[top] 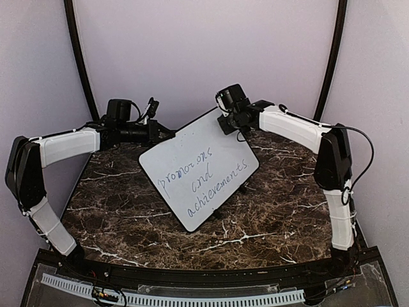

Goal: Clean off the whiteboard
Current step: Erase the whiteboard at the center of the board.

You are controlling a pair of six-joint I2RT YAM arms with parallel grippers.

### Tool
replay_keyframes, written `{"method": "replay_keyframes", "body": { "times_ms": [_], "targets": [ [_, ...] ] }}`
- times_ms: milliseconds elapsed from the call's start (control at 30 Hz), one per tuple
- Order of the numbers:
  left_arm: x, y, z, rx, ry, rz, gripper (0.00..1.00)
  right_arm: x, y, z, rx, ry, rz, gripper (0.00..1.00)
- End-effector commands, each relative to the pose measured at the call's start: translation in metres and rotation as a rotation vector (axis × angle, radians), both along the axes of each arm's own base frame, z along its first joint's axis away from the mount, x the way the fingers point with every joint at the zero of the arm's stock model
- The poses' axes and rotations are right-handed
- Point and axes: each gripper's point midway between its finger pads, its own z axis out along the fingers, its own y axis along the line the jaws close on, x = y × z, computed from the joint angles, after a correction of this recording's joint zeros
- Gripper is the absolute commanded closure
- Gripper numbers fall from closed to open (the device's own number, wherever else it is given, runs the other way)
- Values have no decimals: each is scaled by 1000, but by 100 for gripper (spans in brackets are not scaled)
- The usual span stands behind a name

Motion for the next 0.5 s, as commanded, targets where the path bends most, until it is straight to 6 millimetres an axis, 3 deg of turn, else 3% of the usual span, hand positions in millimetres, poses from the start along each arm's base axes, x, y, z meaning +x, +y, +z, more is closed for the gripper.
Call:
{"method": "replay_keyframes", "body": {
  "times_ms": [0, 233, 467],
  "targets": [
    [-40, -28, 55, -103, -163, -217, 100, -5, 3, -48, -31, 84, 13, 73],
    [-40, -28, 54, -103, -160, -217, 100, -31, 38, -36, 15, 60, 136, 73],
    [-40, -28, 55, -104, -163, -216, 100, -60, 85, 0, 40, 3, 270, 73]
  ]
}}
